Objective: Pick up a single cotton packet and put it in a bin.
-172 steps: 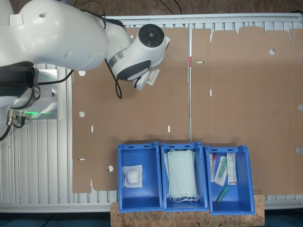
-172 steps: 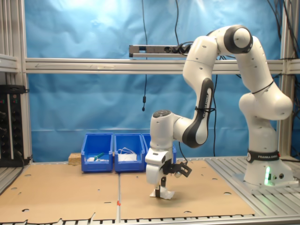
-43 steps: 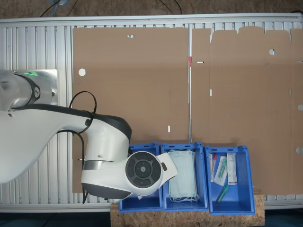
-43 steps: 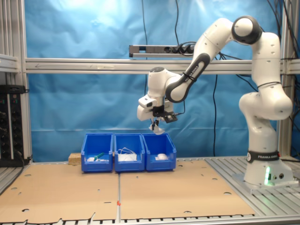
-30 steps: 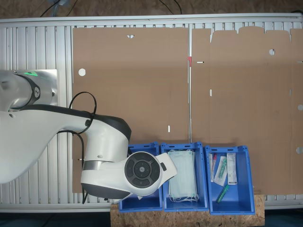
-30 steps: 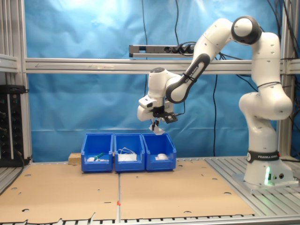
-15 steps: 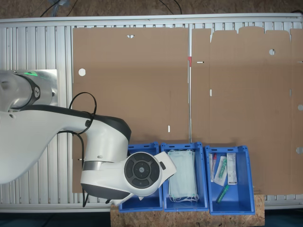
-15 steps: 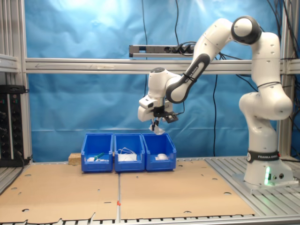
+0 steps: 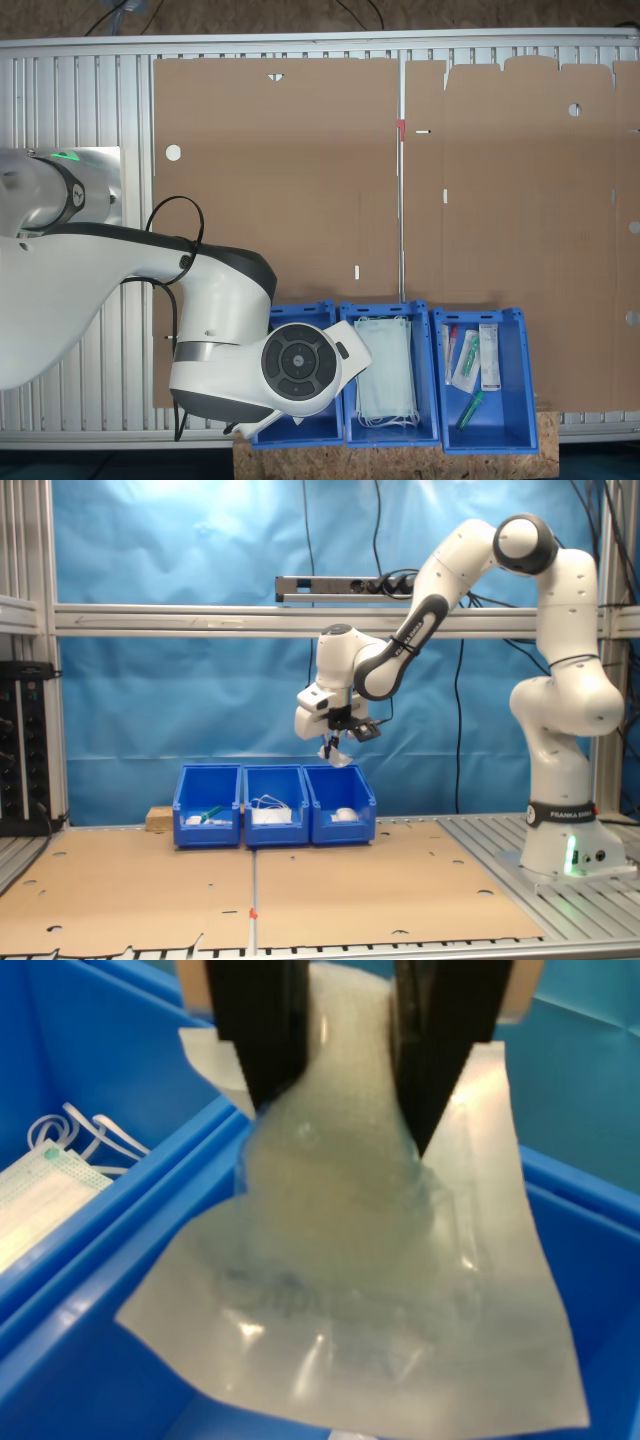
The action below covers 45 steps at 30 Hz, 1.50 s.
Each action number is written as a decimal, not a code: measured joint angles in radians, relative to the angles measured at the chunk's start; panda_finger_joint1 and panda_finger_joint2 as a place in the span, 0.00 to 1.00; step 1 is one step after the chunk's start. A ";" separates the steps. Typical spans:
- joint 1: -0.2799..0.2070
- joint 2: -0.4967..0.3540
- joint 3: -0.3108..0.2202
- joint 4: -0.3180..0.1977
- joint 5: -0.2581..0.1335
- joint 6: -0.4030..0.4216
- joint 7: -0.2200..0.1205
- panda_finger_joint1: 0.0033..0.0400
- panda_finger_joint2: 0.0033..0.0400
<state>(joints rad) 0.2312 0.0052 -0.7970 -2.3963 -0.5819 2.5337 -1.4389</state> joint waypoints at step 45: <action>0.000 0.000 -0.003 0.000 0.000 0.012 -0.033 1.00 1.00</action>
<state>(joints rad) 0.2312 0.0052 -0.8004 -2.3963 -0.5819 2.5457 -1.4721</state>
